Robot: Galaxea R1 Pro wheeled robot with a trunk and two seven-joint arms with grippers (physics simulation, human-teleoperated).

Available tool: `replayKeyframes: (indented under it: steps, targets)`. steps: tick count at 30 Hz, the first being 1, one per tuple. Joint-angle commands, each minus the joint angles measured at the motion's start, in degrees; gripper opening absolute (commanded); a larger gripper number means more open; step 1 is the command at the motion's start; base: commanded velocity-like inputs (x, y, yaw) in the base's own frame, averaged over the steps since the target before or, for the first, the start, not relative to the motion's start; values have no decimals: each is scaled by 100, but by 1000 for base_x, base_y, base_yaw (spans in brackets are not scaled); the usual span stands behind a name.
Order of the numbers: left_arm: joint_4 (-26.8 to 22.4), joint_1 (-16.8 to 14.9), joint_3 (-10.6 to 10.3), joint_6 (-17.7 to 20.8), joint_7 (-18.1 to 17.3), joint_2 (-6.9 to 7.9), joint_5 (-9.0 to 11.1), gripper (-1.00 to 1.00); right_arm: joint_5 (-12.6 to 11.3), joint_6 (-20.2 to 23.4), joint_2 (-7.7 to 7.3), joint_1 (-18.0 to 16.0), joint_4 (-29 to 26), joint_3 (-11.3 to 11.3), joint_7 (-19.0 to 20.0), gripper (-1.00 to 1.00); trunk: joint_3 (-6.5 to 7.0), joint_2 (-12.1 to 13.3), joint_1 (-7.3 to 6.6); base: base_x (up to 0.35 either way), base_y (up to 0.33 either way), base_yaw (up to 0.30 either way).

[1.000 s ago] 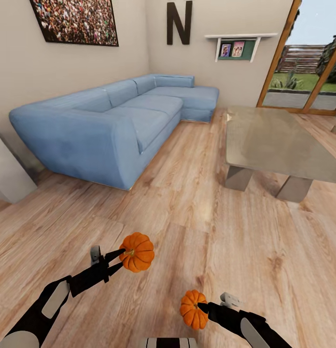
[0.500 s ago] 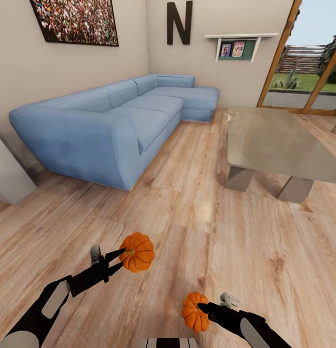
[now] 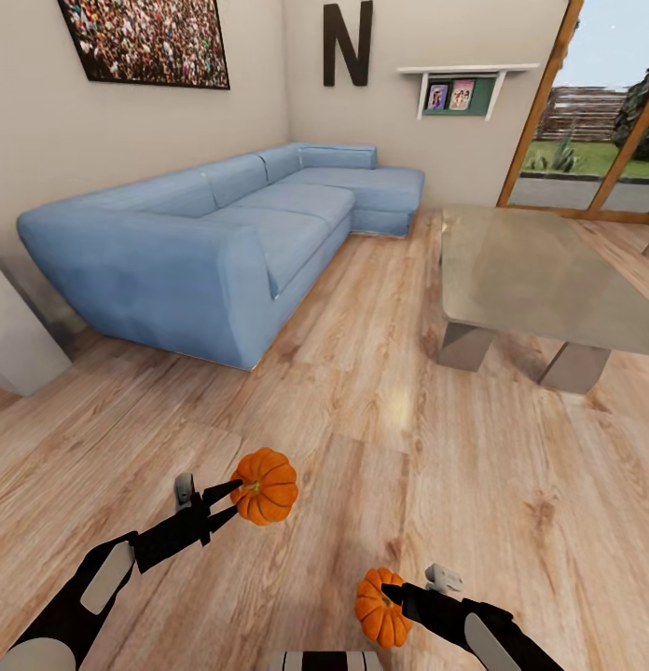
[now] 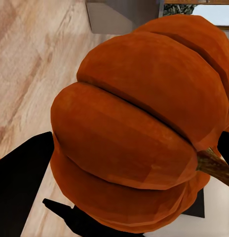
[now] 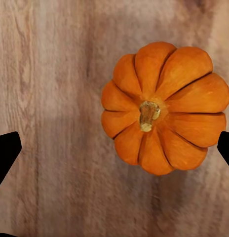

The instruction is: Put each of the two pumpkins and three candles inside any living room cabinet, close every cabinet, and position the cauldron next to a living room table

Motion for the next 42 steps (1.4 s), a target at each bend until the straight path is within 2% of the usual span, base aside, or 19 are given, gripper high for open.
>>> replayKeyframes:
  steps: [1, 10, 18, 37, 42]
  targets:
    - [0, -2, 6, 28, -3, 0, 9, -100, -21, 12, -3, -3, -4, 17, -2, 100, -4, -2, -1, 0, 0, 0]
    - [-2, -2, 6, 28, -3, -1, 3, -100, 70, 26, 6, -3, -4, 23, -90, 100, -4, -2, -1, 0, 0, 0]
    - [-2, -3, 6, 28, -9, 1, 8, -100, 84, 30, 9, -3, -2, 23, -340, 100, -4, -2, -1, 44, 26, 0]
    - [1, -3, 6, 19, -11, 1, 10, -100, 77, 28, 9, -3, 18, 23, -396, 100, -4, -2, -1, 53, 29, 0]
    - [-4, -3, 6, 19, -20, 1, 15, -100, 76, 22, 28, -3, 22, 23, -692, 100, -4, -2, -1, 7, 3, 0]
